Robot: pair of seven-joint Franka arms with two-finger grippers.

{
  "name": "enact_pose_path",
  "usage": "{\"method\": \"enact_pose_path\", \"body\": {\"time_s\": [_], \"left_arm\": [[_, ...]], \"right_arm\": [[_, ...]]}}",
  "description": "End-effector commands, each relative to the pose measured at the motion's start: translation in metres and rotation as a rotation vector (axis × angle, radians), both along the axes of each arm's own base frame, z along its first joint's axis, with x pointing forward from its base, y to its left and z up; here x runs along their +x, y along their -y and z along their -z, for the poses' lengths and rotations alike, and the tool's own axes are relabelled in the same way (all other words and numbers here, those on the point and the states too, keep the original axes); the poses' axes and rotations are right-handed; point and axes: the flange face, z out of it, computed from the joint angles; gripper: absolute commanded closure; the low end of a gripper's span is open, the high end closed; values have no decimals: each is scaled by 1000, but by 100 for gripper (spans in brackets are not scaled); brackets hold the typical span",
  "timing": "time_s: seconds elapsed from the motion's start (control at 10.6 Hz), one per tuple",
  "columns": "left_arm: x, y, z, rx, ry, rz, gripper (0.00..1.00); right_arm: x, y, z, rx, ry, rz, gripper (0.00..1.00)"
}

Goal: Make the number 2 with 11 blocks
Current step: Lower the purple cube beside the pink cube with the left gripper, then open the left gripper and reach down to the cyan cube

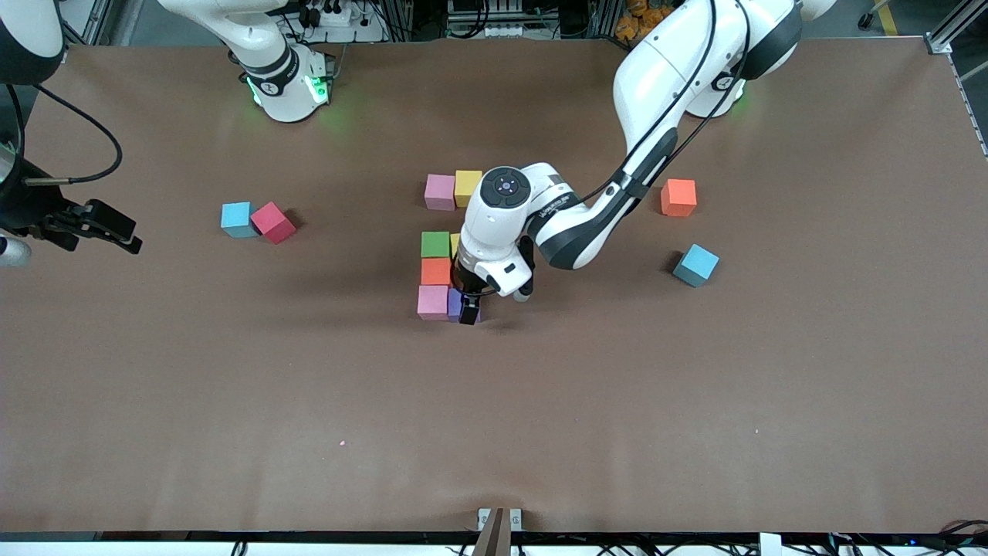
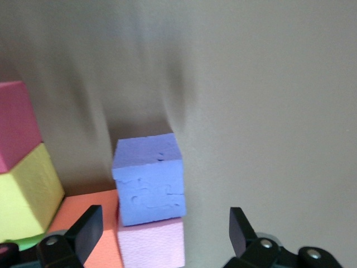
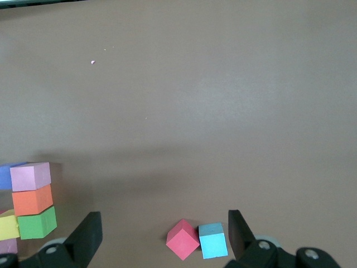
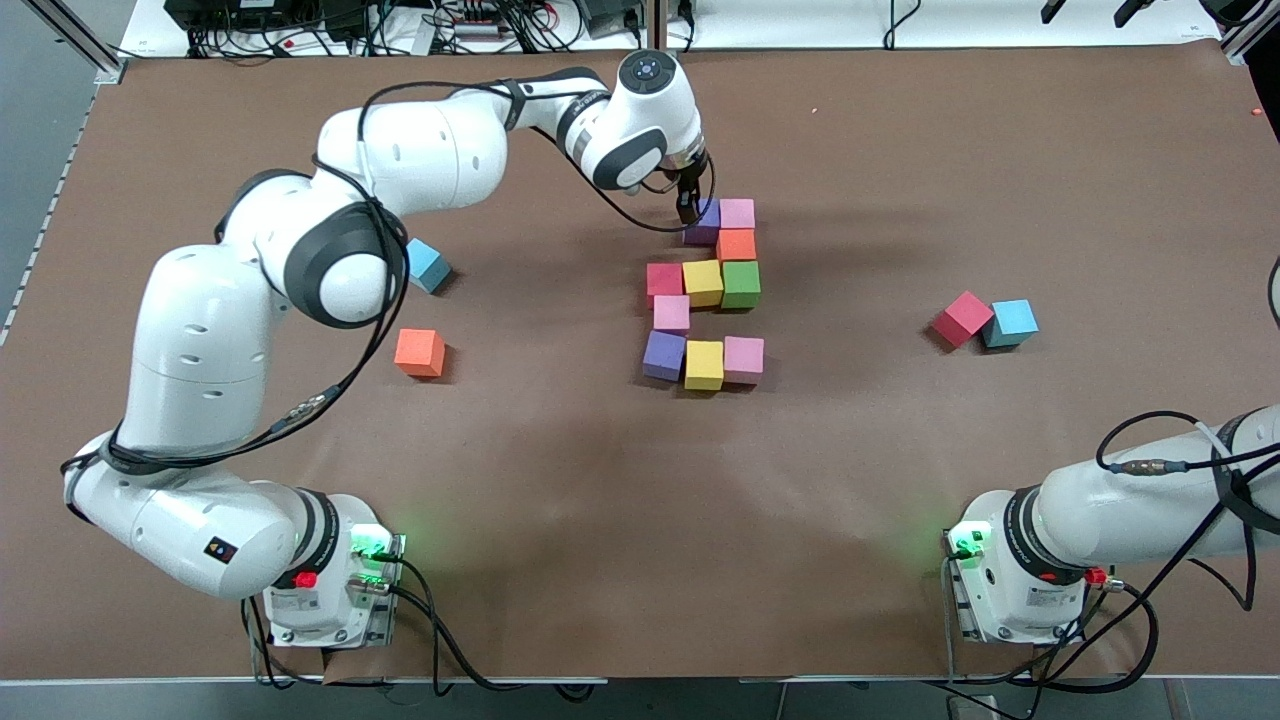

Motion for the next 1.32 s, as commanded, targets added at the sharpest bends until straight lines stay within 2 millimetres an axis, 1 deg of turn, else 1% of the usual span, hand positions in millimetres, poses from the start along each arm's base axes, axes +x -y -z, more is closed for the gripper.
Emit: {"method": "enact_pose_path", "body": {"time_s": [0.0, 0.09, 0.19, 0.28, 0.47, 0.57, 0.66, 0.85, 0.94, 1.04, 1.13, 1.23], "left_arm": [[-5, -39, -14, 21, -41, 54, 0], [-6, -61, -19, 38, -46, 60, 0], [-14, -81, -22, 76, -44, 88, 0], [-20, -106, -24, 119, -39, 113, 0], [-13, -165, -19, 179, -50, 99, 0], [-8, -194, -13, 207, -58, 111, 0], [-4, -221, -11, 231, -61, 137, 0], [-2, -274, -15, 285, -54, 212, 0], [-9, -295, -14, 317, -58, 278, 0], [-16, -313, -12, 345, -64, 342, 0], [-18, -337, -5, 362, -82, 384, 0], [-22, -352, 0, 375, -94, 440, 0]], "right_arm": [[4, 2, 4, 2, 2, -8, 0], [4, 1, 5, 2, 0, -10, 0], [4, 0, 3, 1, 4, -12, 0], [4, 1, 1, 4, 9, -8, 0], [5, 2, 1, 5, 12, -8, 0], [4, 4, 1, 5, 12, -7, 0], [4, 6, 1, 3, 13, -19, 0], [4, 8, 0, 4, 15, -23, 0], [4, 14, 0, 4, 15, -16, 0], [4, 14, 0, 4, 15, -16, 0], [4, 14, 1, 4, 13, -15, 0], [4, 14, 1, 4, 13, -15, 0]]}}
